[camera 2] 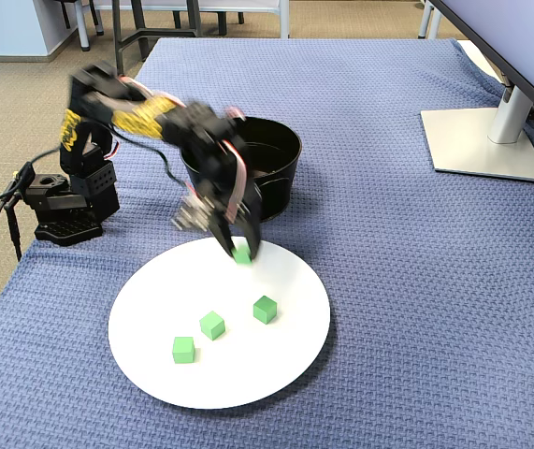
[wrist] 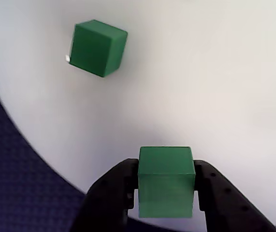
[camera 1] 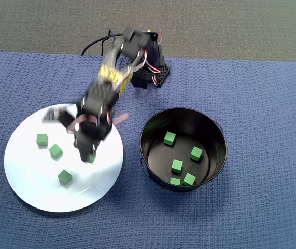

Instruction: Pick up the green cubes from the white plate and place them in the black recipient

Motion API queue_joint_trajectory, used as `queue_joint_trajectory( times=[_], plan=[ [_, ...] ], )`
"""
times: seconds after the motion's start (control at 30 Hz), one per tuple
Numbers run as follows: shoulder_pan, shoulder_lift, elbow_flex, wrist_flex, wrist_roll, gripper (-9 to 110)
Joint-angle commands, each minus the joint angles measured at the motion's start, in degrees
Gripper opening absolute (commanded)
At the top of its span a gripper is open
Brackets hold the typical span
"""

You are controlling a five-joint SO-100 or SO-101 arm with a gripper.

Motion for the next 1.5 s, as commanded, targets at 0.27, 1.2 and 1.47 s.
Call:
queue_joint_trajectory(
  times=[0.27, 1.2, 1.47],
  plan=[
    [-20.30, 41.84, 13.80, 2.99, 8.26, 0],
    [-4.48, 42.89, 23.91, -7.56, 14.50, 5],
    [13.71, 21.18, 18.63, -12.92, 26.10, 0]
  ],
)
